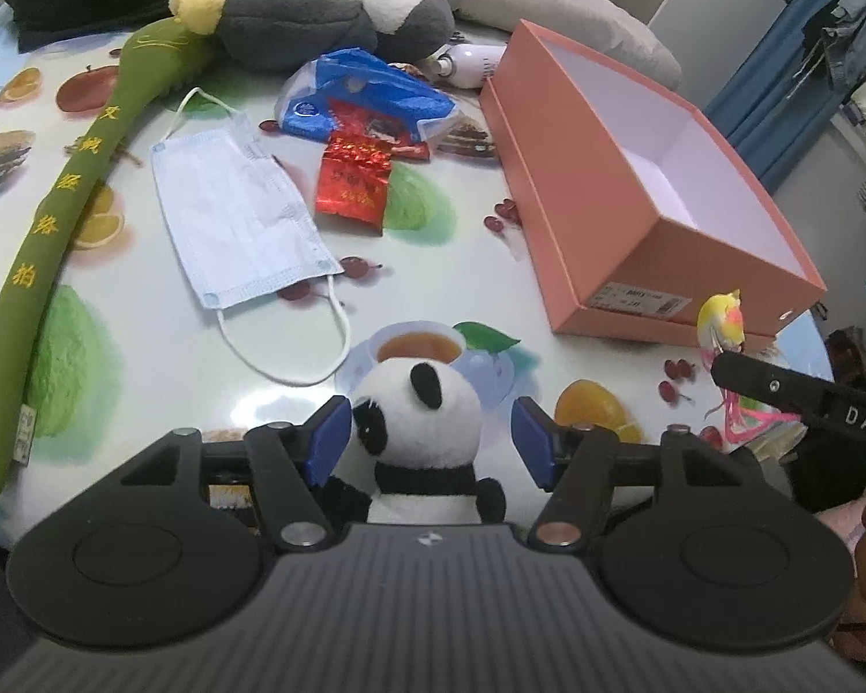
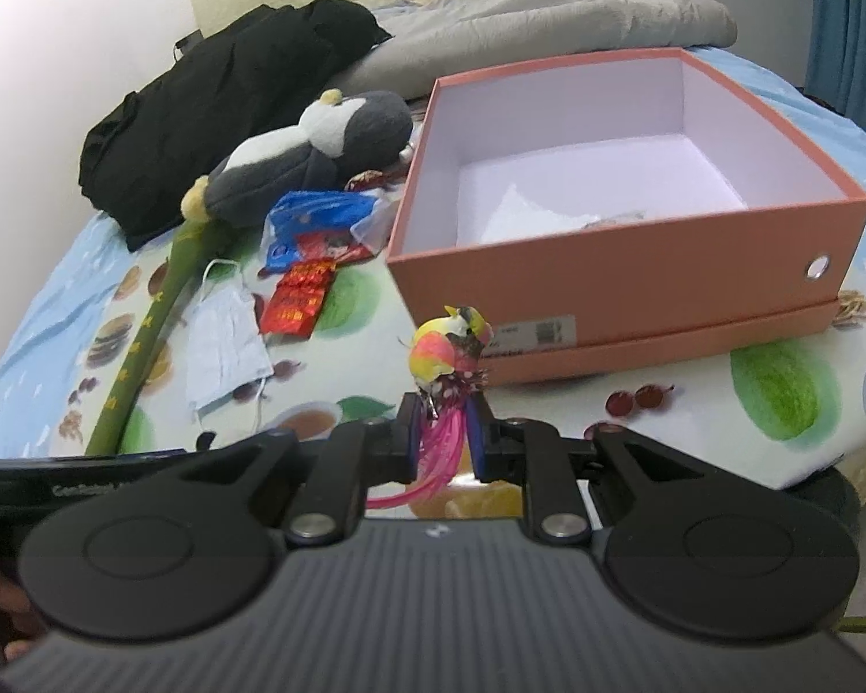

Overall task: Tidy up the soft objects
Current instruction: 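Carry the panda plush with the left tool over the box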

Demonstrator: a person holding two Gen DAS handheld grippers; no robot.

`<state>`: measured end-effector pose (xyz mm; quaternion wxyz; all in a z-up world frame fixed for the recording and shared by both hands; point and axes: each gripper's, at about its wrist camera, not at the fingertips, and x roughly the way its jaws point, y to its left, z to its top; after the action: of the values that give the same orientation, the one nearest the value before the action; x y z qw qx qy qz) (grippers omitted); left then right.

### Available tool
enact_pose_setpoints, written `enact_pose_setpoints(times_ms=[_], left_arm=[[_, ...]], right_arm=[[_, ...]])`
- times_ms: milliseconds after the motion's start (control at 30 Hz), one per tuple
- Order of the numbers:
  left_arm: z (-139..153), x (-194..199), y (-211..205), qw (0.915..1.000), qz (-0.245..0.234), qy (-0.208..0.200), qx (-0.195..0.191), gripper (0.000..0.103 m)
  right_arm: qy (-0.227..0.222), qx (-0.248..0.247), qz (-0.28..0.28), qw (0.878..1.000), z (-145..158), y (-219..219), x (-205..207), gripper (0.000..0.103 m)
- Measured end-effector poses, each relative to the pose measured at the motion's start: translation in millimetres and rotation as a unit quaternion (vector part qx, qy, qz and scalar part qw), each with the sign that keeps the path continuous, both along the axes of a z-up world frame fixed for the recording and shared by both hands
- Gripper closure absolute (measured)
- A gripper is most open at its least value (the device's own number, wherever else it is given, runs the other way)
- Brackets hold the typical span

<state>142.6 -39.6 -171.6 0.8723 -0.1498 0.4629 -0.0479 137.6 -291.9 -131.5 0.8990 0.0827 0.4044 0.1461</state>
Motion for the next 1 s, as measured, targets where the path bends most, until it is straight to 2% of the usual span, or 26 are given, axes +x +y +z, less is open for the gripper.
enact_pose_setpoints(times_ms=[300,533,1000], left_arm=[[-11,-6,-14,0.9997,-0.014,0.010,0.018,0.038],[-22,0,-16,0.9992,-0.005,0.017,0.036,0.051],[-29,4,-22,0.9992,-0.020,0.007,0.034,0.056]], right_arm=[[0.018,0.000,0.012,1.000,-15,8,-14,0.083],[0.027,-0.001,0.022,0.999,-24,15,-19,0.083],[0.036,0.001,0.022,0.999,-31,14,-14,0.083]])
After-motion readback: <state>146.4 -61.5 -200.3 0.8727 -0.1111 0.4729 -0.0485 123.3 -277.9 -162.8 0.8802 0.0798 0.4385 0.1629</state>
